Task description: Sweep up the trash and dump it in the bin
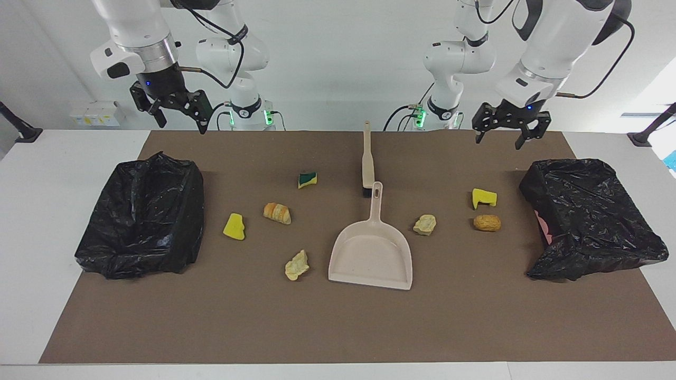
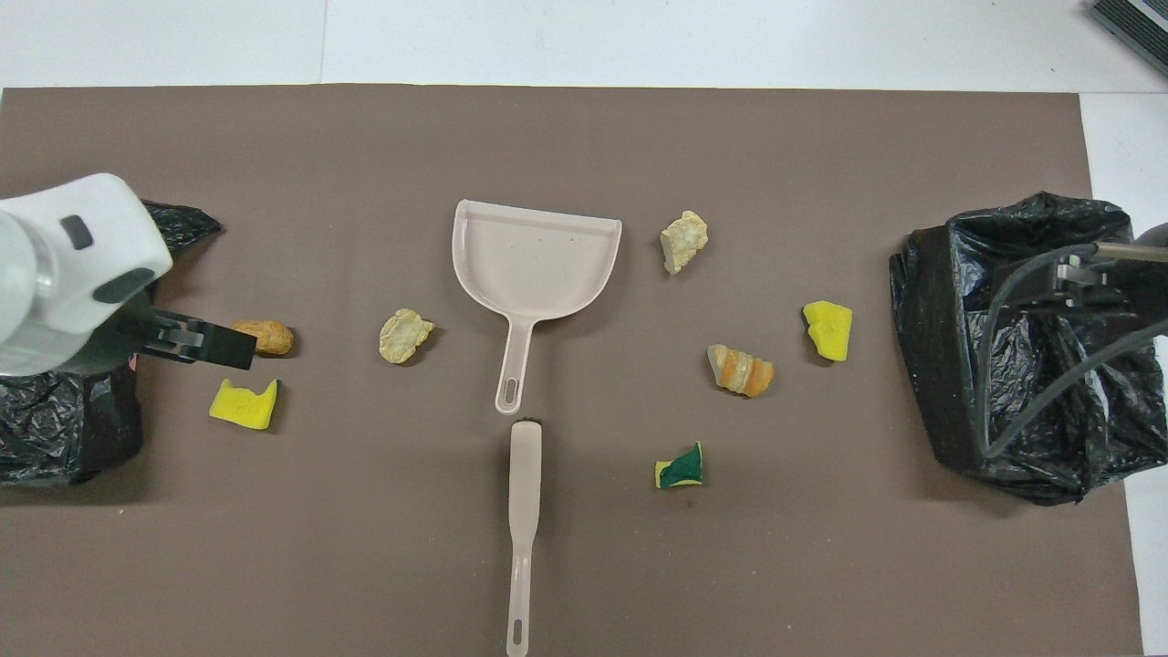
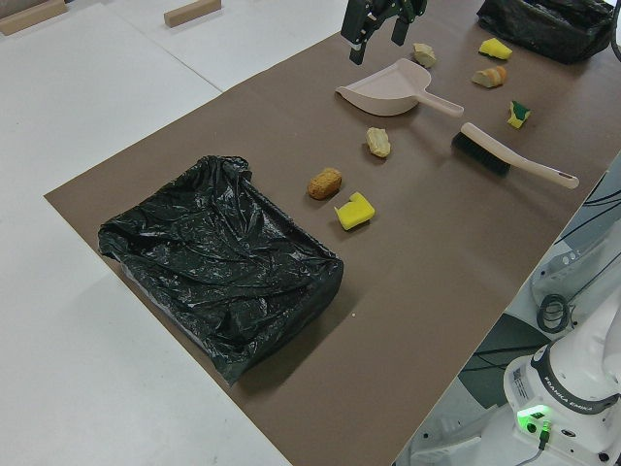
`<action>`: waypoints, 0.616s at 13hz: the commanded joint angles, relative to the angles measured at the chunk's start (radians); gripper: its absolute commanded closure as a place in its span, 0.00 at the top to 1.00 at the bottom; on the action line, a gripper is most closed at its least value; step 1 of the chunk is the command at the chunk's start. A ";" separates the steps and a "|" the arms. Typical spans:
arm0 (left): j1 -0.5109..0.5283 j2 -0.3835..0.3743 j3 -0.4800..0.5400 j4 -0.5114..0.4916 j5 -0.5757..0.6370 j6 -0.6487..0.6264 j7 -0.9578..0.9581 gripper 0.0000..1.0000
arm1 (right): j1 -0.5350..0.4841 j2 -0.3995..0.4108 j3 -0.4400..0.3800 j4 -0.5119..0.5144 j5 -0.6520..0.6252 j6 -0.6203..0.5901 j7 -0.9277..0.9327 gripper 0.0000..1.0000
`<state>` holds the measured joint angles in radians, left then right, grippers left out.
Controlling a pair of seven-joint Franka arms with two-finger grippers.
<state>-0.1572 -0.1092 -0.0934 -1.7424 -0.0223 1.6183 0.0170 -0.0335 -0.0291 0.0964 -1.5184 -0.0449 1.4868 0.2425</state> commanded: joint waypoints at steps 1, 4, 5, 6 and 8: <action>-0.120 -0.072 0.015 -0.104 -0.007 0.009 -0.113 1.00 | -0.012 -0.035 0.006 -0.046 0.028 0.004 0.004 1.00; -0.247 -0.122 0.014 -0.204 -0.008 0.025 -0.225 1.00 | 0.000 -0.022 0.012 -0.046 0.031 0.007 0.004 1.00; -0.287 -0.138 0.014 -0.242 -0.010 0.038 -0.251 1.00 | 0.001 -0.018 0.017 -0.045 0.030 0.010 0.006 1.00; -0.323 -0.156 0.014 -0.282 -0.017 0.049 -0.279 1.00 | 0.010 -0.009 0.017 -0.045 0.031 0.029 0.008 1.00; -0.367 -0.190 0.014 -0.356 -0.050 0.074 -0.313 1.00 | 0.043 0.024 0.019 -0.040 0.034 0.073 0.033 1.00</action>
<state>-0.4782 -0.2200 -0.1000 -1.9778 -0.0425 1.6363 -0.2683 -0.0112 -0.0257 0.1105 -1.5480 -0.0255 1.5156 0.2427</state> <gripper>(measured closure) 0.000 0.000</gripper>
